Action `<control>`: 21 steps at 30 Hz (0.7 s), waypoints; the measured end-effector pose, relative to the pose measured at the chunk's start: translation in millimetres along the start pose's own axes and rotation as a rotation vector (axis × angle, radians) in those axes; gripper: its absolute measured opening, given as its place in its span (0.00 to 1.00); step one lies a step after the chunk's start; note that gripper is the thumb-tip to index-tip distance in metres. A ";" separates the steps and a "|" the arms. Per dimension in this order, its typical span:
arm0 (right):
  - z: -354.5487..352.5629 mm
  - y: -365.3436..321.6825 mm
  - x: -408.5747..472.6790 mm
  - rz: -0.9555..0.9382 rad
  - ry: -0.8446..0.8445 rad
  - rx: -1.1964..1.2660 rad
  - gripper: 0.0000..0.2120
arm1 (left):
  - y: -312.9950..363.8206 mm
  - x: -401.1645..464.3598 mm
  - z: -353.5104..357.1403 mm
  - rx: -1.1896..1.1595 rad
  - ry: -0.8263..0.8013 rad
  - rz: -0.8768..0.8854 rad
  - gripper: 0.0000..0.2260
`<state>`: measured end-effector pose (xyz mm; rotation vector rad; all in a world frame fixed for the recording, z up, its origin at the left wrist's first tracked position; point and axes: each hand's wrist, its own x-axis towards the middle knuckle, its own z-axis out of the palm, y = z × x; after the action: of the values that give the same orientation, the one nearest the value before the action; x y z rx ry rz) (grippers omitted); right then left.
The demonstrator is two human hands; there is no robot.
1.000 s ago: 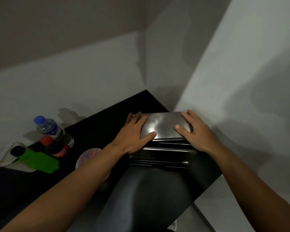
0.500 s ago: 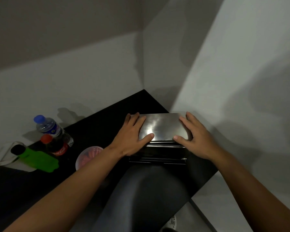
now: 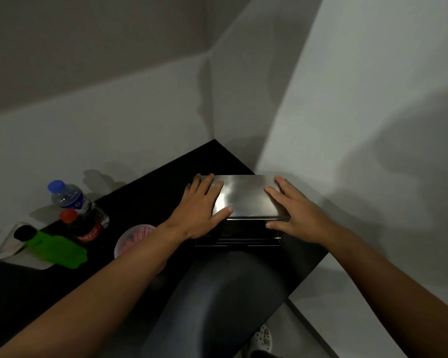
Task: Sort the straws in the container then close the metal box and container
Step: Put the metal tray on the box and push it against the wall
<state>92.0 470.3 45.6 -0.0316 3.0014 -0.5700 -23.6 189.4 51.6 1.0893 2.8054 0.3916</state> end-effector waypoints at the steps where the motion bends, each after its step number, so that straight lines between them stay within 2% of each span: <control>1: -1.1 0.3 0.1 0.000 -0.006 0.005 0.48 | 1.0 0.0 -0.2 0.007 0.000 0.002 0.36; 9: 3.9 3.1 -1.7 0.016 0.016 0.055 0.47 | 14.6 0.4 -0.3 0.090 -0.022 0.090 0.39; 13: 7.8 0.1 -3.3 0.035 0.034 0.002 0.47 | 18.5 2.4 1.0 0.156 -0.053 0.119 0.41; 15: 7.2 -3.5 -0.6 0.029 0.035 -0.084 0.49 | 18.3 4.0 1.0 0.158 -0.056 0.139 0.41; 18: -2.5 -6.9 8.0 0.009 0.016 -0.084 0.52 | 16.2 10.4 -1.9 0.146 -0.069 0.186 0.41; 21: -22.1 -0.3 21.4 0.009 -0.093 -0.044 0.58 | 11.8 24.1 -11.0 0.140 -0.143 0.211 0.47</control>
<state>68.7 477.3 64.5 -0.0466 2.9224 -0.4870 -35.8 211.9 65.2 1.3898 2.6350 0.1293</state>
